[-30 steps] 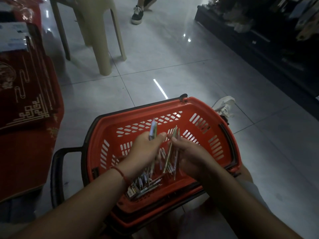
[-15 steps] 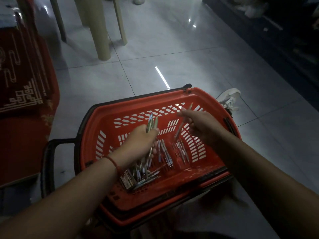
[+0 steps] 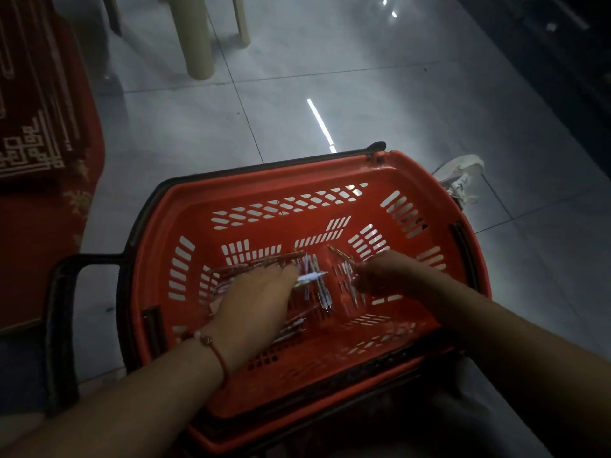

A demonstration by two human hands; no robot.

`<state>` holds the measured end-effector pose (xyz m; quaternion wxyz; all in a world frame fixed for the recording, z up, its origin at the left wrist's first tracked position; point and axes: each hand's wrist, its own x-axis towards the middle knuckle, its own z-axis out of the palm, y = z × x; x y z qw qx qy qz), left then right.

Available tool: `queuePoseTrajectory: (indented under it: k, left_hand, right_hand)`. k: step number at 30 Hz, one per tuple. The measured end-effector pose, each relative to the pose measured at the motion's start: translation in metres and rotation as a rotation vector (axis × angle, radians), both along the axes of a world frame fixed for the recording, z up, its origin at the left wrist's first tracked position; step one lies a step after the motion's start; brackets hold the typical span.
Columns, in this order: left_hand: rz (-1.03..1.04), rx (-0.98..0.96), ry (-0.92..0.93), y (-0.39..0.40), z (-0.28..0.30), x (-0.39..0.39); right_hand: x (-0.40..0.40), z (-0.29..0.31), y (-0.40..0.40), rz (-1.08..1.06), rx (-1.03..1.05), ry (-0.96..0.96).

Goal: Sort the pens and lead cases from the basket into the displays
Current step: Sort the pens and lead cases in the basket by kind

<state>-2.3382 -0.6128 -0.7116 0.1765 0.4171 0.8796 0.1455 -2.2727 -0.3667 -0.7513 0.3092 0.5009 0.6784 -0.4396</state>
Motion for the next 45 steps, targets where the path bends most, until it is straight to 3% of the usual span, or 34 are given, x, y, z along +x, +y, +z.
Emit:
queuePoseTrajectory:
  k: [2, 9, 20, 24, 27, 30, 34, 36, 42, 45]
  left_hand:
    - [-0.078, 0.000, 0.095, 0.002, -0.003, 0.000]
    - [-0.191, 0.048, 0.191, 0.001, -0.012, 0.001]
    - [-0.115, -0.004, 0.066, -0.017, -0.042, -0.003]
    - [-0.121, -0.027, 0.039, -0.015, -0.043, -0.006]
    - [-0.129, -0.024, 0.076, -0.013, -0.042, -0.009]
    - [-0.148, -0.012, 0.112, -0.014, -0.037, -0.012]
    - [-0.203, 0.039, 0.181, -0.016, -0.030, -0.014]
    - [-0.236, 0.072, 0.223, -0.015, -0.023, -0.013]
    - [-0.338, 0.177, 0.269, -0.006, 0.007, -0.007]
    - [-0.342, 0.156, 0.273, -0.004, 0.019, -0.004]
  right_hand:
    - [-0.005, -0.019, -0.001, -0.008, -0.023, -0.027]
    - [-0.025, -0.072, -0.004, 0.331, 0.171, -0.219]
    - [-0.020, -0.139, 0.005, 0.511, 0.182, -0.259]
    - [-0.024, -0.151, 0.003, 0.572, 0.275, -0.309]
    - [-0.036, -0.150, 0.001, 0.668, 0.341, -0.181]
    - [-0.054, -0.119, -0.005, 0.676, 0.109, -0.056]
    - [-0.056, -0.030, -0.027, 0.153, -0.745, 0.043]
    - [-0.041, 0.002, -0.035, 0.111, -0.952, 0.117]
    - [0.002, 0.052, -0.039, 0.150, -0.772, 0.352]
    - [0.020, 0.074, -0.033, 0.156, -0.685, 0.364]
